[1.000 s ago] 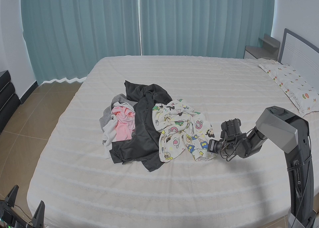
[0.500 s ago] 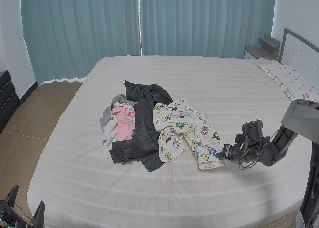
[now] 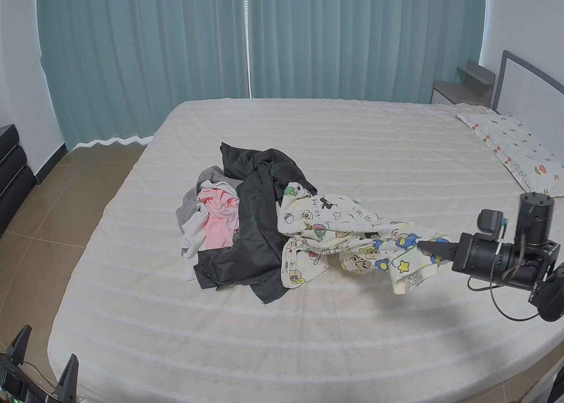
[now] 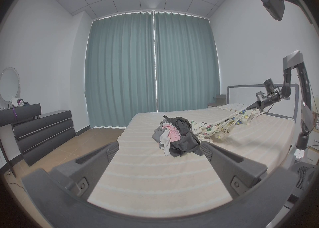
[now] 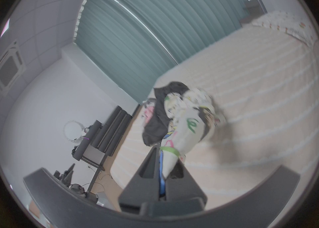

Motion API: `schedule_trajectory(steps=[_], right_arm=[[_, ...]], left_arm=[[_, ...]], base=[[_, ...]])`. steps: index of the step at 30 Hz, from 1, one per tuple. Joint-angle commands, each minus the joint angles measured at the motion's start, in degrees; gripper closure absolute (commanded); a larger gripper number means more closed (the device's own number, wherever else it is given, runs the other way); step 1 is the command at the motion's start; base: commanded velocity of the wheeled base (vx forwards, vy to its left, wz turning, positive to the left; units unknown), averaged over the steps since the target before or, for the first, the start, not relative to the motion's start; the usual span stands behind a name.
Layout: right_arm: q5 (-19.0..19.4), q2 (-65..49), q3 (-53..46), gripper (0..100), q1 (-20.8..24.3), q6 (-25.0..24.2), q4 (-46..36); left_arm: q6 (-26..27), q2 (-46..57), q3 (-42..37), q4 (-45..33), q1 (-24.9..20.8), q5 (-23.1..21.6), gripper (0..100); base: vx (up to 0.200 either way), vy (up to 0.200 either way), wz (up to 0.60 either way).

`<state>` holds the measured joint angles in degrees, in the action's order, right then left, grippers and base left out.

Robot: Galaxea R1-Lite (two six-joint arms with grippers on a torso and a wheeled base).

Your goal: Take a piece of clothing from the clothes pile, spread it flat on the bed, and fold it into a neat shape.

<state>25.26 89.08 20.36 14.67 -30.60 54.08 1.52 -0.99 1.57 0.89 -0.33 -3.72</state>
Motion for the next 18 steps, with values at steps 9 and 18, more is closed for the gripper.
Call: schedule_trajectory(steps=[9,18], right_arm=[[0.4,-20.2,23.3,100,7.9,-1.0,-15.3],[-3.3,-16.4,34.7,100,13.5,-3.4,-17.3]], left_arm=[[2.5,-41.9,26.2,4.3,-2.8,-33.3,0],[8.9,-75.2,22.0,17.7,-21.6,-33.5,0]], base=[[0.000,0.000,0.00],[0.000,0.000,0.00]])
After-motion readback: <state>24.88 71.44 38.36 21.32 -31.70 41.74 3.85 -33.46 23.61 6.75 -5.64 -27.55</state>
